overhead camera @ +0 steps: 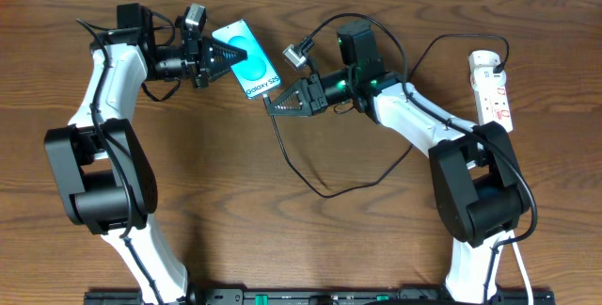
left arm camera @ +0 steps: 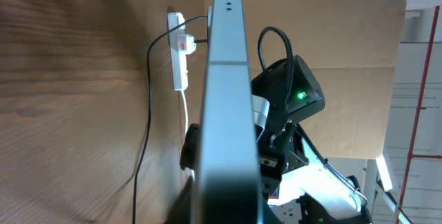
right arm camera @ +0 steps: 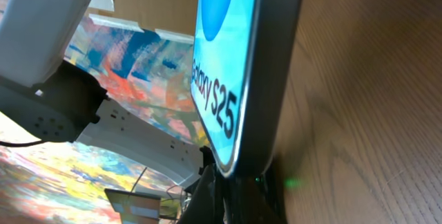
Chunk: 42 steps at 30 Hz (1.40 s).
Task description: Plug charger to phone and switch on socket
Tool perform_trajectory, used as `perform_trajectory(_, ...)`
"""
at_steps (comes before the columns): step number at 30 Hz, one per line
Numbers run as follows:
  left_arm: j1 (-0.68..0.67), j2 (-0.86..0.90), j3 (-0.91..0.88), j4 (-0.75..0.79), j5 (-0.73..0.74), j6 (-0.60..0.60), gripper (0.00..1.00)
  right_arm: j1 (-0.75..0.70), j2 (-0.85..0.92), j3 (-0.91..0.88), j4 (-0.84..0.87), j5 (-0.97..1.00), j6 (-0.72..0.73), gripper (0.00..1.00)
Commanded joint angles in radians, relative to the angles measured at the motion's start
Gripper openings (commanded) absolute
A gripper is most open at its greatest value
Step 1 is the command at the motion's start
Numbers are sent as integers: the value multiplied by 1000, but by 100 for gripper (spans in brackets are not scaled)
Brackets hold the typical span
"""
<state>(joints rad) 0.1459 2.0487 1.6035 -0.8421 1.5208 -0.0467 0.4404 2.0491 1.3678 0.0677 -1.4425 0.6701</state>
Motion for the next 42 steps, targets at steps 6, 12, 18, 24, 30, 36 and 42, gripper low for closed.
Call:
perform_trajectory(6,2,-5,16,23,53,-3,7,5,1,8,0,-8,-5,1)
perform_trajectory(12,2,-5,16,56,53,-4,7,5,1,8,0,-39,-5,1)
perform_trajectory(18,3,-5,16,56,53,-12,7,5,1,8,0,-39,-5,1)
perform_trajectory(24,2,-5,16,56,53,-16,7,-9,1,8,0,-38,-6,1)
perform_trajectory(30,2,-5,16,56,53,-15,7,-18,1,8,2,-37,-6,1)
perform_trajectory(36,2,-5,16,56,53,-15,7,-18,1,8,4,-29,-6,1)
perform_trajectory(42,2,-5,16,56,53,-15,7,-17,1,8,4,-29,-6,1)
